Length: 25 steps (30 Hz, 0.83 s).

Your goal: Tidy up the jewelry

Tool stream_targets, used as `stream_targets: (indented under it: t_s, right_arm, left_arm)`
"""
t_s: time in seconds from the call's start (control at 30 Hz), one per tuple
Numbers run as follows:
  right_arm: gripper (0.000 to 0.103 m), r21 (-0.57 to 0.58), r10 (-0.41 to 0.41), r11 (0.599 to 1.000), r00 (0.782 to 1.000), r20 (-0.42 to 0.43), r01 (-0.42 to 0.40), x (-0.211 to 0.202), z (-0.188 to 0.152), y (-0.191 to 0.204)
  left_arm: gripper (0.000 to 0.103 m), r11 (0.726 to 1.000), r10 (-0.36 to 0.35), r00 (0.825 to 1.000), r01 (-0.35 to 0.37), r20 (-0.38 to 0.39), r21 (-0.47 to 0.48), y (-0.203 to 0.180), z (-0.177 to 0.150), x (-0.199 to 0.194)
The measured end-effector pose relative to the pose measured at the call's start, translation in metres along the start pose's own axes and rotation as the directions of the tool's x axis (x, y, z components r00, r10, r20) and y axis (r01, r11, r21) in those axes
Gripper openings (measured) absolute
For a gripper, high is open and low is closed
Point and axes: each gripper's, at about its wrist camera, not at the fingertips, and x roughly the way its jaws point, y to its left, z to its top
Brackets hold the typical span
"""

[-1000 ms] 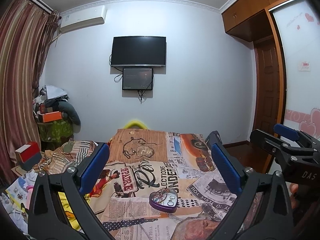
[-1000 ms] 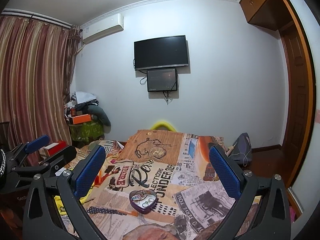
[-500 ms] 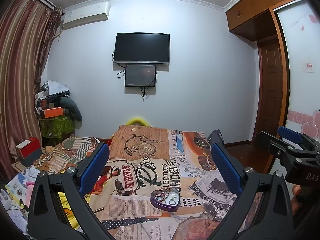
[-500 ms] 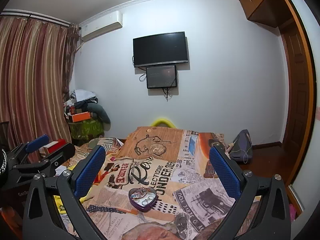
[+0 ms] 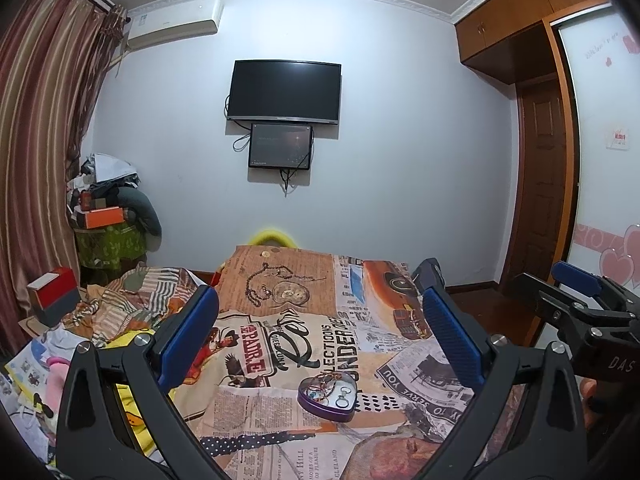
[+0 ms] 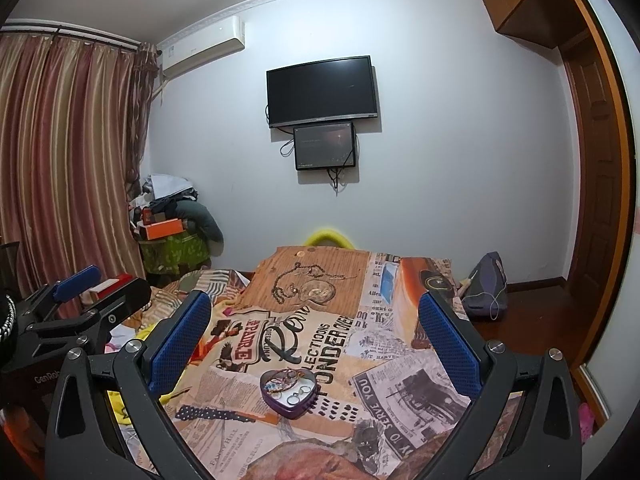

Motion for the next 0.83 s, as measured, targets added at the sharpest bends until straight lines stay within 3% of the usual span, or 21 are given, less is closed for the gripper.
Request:
stream_targets:
  t_s: [0.83]
  right_arm:
    - [0.103,-0.004,-0.003,1.000,1.000,-0.006,0.003,0.0021,-0.0015,0.0004]
  left_arm:
    - [0.102,1.000,-0.019,0.999,0.019,-0.026,-0.015,0.0054,-0.0043,0.0069]
